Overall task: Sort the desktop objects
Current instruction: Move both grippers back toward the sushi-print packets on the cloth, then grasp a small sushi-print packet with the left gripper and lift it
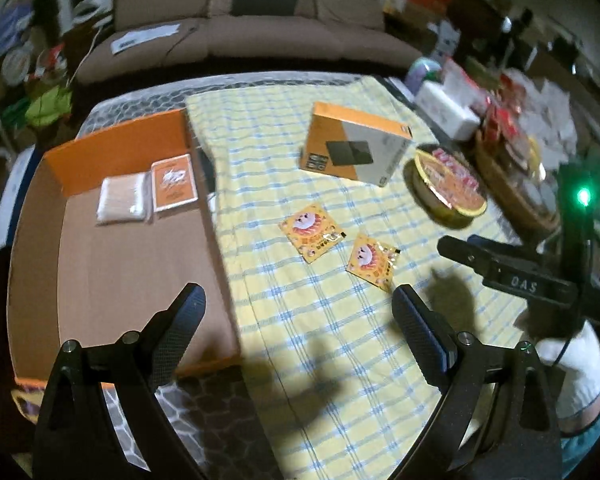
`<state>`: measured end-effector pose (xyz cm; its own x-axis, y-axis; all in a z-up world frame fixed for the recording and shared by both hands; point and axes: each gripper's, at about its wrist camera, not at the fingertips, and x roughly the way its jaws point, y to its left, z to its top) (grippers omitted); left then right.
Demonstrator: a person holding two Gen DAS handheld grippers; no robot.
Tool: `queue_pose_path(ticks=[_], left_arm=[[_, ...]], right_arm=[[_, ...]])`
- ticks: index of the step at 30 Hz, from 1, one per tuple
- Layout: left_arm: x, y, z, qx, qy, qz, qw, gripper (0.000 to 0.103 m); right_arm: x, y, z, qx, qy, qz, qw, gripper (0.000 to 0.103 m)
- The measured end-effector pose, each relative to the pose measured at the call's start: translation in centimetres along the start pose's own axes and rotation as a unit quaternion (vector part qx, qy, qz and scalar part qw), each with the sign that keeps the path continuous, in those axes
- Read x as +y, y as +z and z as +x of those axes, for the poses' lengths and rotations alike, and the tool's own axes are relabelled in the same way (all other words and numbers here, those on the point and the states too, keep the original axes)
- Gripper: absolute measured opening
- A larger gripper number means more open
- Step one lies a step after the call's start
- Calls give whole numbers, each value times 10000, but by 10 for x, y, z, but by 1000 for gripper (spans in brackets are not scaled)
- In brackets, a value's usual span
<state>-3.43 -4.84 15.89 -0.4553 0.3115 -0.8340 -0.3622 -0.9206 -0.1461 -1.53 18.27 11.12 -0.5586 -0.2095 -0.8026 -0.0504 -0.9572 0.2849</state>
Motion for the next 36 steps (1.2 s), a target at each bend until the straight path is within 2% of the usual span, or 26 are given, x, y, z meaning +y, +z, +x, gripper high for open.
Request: queue_pose_path(ticks=[6,11,14,19,23,25,29,33,36], left_arm=[[-27,27,33,271,326,734,9964,94],[-46,52,74,772,465,1412,9859,94],[-46,72,96,1018,374,1535,9822,94],[-41,88,126,1380,584,1692,9741,94],[-30,85,148,1648,498,1411,9749,94],[-25,82,152,1743,349,1271,9758,94],[-22,72,159,1896,292,1087,9754,93],[-22,62,150,1797,-237,520,9821,92],[-26,54,148,1690,-519,169,9841,89]], right_arm=[[-18,5,17,123,-16,147,9998,79],[-32,8,24,143,104,240,9996,79],[-40,8,29,240,221,297,9990,79],[-39,4,40,441,482,197,9977,79],[-41,4,54,620,901,325,9935,74],[-43,5,63,696,1038,389,9914,64],[-51,6,80,862,1270,613,9862,54],[-62,8,84,884,1396,852,9826,43],[-66,8,83,853,1506,989,9799,41]])
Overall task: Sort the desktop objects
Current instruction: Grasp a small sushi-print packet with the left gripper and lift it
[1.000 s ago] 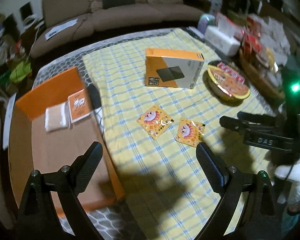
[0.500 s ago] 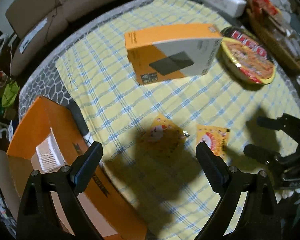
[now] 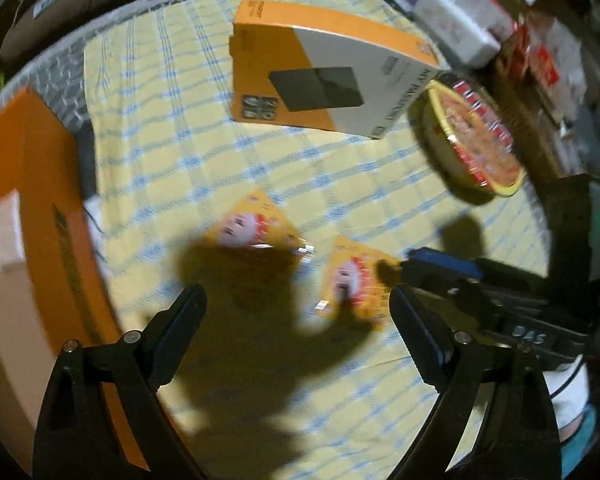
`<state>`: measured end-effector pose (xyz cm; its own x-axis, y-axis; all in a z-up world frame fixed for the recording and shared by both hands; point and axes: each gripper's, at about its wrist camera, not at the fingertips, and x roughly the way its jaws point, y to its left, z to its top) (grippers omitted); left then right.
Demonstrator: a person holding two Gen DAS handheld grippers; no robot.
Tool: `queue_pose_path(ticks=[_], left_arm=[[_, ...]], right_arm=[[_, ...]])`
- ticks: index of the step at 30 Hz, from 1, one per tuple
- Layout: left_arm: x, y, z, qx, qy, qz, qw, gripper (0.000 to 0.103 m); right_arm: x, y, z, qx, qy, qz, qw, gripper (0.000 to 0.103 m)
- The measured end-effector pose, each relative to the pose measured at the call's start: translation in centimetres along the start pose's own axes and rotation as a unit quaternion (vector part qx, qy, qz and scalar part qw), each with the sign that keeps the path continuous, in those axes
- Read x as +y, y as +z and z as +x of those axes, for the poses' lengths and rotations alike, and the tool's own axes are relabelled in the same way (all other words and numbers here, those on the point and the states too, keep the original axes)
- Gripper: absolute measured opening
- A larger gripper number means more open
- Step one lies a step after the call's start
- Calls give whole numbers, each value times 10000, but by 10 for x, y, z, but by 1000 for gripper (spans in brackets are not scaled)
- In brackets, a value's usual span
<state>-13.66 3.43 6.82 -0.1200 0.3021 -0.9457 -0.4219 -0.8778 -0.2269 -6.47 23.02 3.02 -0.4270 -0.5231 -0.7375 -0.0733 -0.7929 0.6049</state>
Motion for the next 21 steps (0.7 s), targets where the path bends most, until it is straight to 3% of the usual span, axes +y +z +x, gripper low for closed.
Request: queue_pose_path(ticks=[4,8,10,17,21], left_arm=[[10,-12,11,-175,-601,-700,9956,81],[30,-24,21,-357,-1214,-1427,9816,74],[37,-30,25,-441,-1391,-1679,9749,70],[42,-33,45,-438,-1898,-2077,9586,61],[35,-31,51,-441,-1994,-2081,9565,61]], right_arm=[[0,-1,2,48,23,-10,10000,39],[-5,-2,7,111,33,62,9999,36],[-8,-1,9,131,128,115,9998,29],[-10,-1,15,212,215,162,9994,29],[-9,-3,17,258,285,185,9991,29]])
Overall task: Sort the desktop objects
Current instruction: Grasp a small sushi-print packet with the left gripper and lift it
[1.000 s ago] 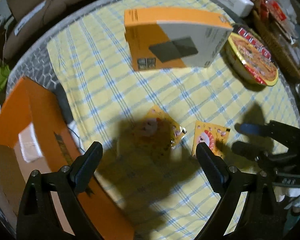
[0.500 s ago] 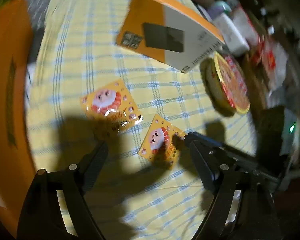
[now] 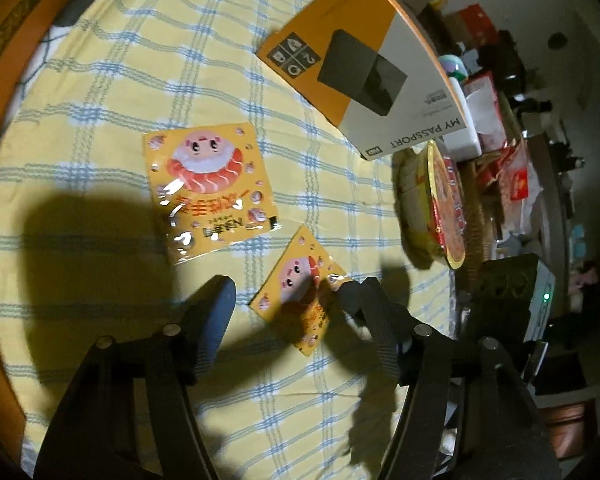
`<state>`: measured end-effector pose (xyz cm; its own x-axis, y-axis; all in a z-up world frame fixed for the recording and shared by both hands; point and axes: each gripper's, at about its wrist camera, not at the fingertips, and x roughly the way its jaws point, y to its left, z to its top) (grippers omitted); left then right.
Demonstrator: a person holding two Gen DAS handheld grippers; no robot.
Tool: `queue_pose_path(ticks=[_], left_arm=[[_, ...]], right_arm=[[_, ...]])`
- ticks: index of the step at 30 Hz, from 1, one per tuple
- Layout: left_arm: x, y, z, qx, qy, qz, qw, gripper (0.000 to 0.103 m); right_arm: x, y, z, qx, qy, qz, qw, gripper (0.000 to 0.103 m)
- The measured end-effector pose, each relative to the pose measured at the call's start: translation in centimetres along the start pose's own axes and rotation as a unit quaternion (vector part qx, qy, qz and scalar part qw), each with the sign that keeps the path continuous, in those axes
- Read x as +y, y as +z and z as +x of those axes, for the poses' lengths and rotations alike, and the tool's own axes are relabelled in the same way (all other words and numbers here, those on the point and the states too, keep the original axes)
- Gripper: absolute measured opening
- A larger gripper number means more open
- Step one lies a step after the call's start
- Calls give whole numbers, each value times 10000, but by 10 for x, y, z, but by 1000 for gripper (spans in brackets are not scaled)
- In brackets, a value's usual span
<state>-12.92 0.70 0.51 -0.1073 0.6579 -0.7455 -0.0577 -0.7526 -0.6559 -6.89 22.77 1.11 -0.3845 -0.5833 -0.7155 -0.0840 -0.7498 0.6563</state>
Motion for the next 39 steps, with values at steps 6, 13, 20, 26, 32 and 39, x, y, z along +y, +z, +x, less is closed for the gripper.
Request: queue_pose_path(ticks=[6,13,20,26,32,39], left_arm=[[1,0,3,52,-184,-142,9997,61],[4,-1,1,39,-320,-305,9990,61],[5,-2,6,127,-629,-529,9965,61],[14,-3,6,129,-819,-656,9944,64],[25,-1,1,79,-1042,-902,9904,69],[19,-1,-7,-35,-1639,-668,9842,67]], right_arm=[[6,-3,6,102,86,-100,9999,29],[9,-4,4,89,203,-58,9997,34],[15,-6,4,90,472,-62,9988,33],[11,-8,6,42,444,42,9990,10],[-1,-7,2,9,927,433,9948,8],[9,-7,-13,-13,1855,480,9815,8]])
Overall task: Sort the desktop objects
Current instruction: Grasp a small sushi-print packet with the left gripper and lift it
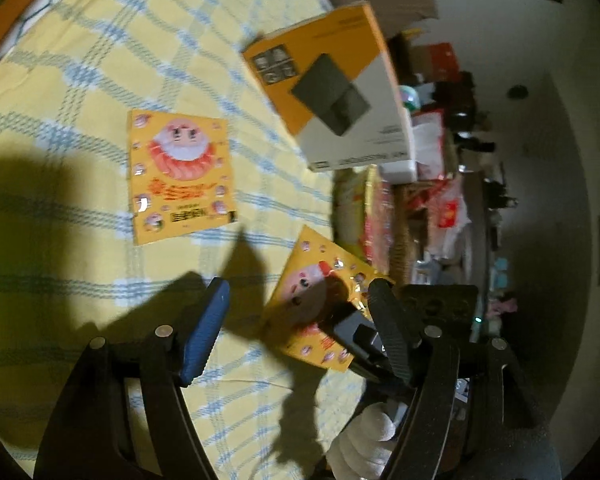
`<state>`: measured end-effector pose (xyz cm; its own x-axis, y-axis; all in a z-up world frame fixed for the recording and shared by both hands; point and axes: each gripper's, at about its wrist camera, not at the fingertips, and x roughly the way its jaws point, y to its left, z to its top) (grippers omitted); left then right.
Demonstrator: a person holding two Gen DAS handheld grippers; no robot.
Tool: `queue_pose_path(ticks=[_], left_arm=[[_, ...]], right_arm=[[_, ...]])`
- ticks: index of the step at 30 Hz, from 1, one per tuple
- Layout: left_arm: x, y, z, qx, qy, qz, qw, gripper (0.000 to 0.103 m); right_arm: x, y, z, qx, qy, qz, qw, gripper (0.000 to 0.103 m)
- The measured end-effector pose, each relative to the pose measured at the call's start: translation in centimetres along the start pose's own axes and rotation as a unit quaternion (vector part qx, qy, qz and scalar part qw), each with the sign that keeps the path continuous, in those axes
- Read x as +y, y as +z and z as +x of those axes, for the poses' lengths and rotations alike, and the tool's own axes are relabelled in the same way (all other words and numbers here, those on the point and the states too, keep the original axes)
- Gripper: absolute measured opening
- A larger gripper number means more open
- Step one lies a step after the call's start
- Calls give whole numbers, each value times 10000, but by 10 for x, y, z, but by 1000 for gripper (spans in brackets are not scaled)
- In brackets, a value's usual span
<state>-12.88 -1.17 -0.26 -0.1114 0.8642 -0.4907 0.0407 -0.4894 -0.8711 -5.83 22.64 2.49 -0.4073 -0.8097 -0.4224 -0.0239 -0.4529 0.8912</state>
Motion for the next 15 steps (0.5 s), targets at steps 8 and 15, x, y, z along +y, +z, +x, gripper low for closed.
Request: queue_pose_path(ticks=[8,15], left_arm=[[-10,-1,-6,-2,20,302,9995,22],[-4,-5,-19,-188,37,242,9995,11]], right_arm=[[9,-6,16,412,232,-16,9989,9],[16,-7,11,473,-187,-342,9981,19]])
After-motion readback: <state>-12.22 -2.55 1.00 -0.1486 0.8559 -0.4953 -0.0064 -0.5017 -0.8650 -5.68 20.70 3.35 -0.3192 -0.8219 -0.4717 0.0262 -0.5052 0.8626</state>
